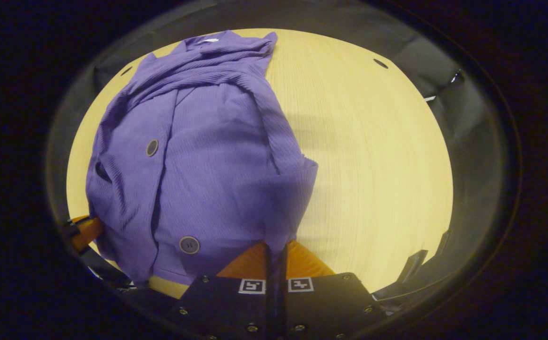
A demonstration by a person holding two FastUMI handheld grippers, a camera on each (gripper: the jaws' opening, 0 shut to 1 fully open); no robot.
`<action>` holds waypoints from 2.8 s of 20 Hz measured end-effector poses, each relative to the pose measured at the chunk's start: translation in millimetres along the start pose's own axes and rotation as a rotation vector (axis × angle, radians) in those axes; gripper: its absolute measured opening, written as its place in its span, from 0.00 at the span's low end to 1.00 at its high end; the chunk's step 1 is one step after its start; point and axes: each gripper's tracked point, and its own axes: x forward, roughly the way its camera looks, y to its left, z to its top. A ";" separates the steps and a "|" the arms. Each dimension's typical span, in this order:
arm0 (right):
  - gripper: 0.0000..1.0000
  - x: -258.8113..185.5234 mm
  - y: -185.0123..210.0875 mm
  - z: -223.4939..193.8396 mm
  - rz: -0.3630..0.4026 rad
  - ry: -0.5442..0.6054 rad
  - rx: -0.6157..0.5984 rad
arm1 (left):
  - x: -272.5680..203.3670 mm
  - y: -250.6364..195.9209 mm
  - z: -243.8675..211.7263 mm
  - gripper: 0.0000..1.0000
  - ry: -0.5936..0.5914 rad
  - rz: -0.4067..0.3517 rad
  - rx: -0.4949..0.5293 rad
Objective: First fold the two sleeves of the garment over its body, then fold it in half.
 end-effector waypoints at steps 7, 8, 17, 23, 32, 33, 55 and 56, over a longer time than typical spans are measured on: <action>0.02 -11.2 8.2 7.5 0.044 -0.023 0.015 | -9.6 1.4 18.0 0.07 -0.019 -0.022 -0.023; 0.02 -14.4 10.0 11.3 0.051 -0.030 0.016 | -13.5 2.7 27.2 0.07 -0.035 -0.025 -0.023; 0.02 -51.3 28.4 117.5 0.106 -0.201 0.016 | -43.4 -0.7 151.2 0.06 -0.204 -0.052 -0.017; 0.02 -63.1 32.7 207.1 0.130 -0.309 0.025 | -45.3 6.6 233.4 0.07 -0.293 -0.043 -0.017; 0.02 -72.4 26.3 305.8 0.142 -0.399 0.060 | -37.3 16.2 334.0 0.07 -0.374 -0.032 -0.033; 0.02 -73.1 26.1 317.1 0.146 -0.409 0.068 | -35.8 17.6 343.7 0.07 -0.383 -0.030 -0.036; 0.01 -8.2 28.4 445.9 0.124 -0.441 0.158 | 41.6 20.4 478.1 0.06 -0.459 -0.030 -0.065; 0.01 -2.9 27.5 447.4 0.122 -0.432 0.161 | 48.5 21.3 478.1 0.06 -0.451 -0.026 -0.068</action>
